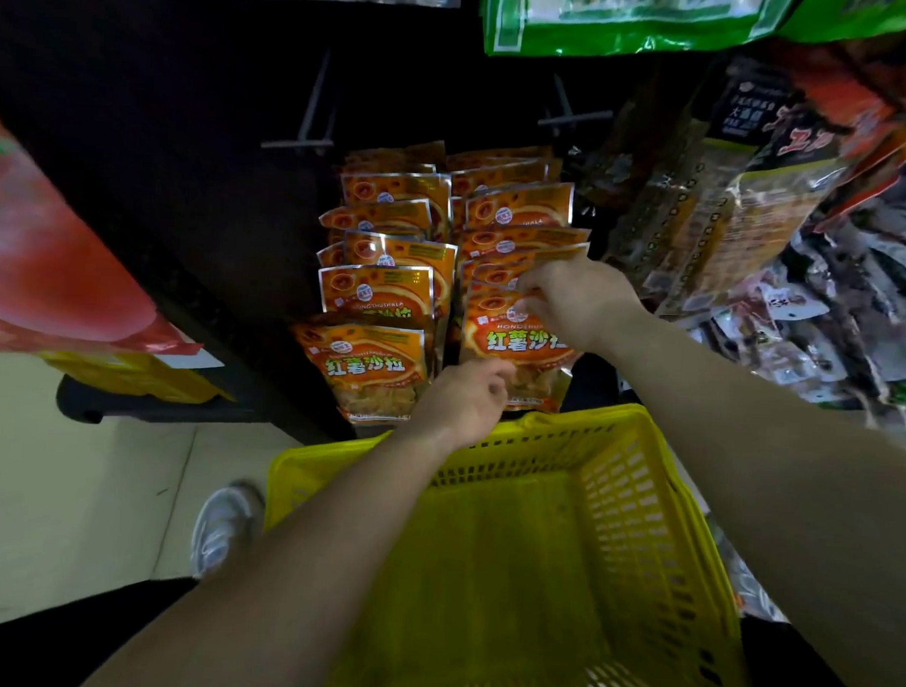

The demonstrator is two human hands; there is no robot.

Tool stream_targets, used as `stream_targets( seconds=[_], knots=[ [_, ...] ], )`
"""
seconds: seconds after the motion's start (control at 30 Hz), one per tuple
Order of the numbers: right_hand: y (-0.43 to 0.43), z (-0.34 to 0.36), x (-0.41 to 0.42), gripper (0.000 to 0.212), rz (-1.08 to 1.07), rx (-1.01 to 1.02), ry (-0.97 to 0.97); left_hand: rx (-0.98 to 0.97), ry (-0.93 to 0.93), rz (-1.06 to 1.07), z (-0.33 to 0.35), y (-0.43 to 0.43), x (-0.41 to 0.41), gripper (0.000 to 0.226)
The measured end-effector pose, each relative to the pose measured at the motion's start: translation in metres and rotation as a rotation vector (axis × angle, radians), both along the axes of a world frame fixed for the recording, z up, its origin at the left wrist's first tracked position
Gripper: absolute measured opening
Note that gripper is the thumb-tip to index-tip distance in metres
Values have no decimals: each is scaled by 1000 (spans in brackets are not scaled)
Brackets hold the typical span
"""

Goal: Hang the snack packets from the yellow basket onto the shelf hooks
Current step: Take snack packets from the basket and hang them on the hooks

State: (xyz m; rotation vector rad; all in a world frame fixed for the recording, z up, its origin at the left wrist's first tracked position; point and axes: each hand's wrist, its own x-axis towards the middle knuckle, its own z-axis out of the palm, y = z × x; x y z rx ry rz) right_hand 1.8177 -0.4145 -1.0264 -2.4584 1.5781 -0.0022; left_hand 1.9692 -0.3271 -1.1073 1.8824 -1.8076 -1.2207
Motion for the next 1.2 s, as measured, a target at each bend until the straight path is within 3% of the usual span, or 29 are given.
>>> stream_targets(
  seconds=[0.4, 0.83, 1.2],
  knots=[
    [3, -15, 6, 29, -53, 138, -16, 92, 16, 37, -15, -18, -1, 33],
    [0, -7, -15, 80, -121, 68, -41, 42, 26, 89, -12, -14, 7, 34],
    [18, 5, -34, 73, -110, 98, -59, 25, 37, 55, 6, -2, 7, 34]
  ],
)
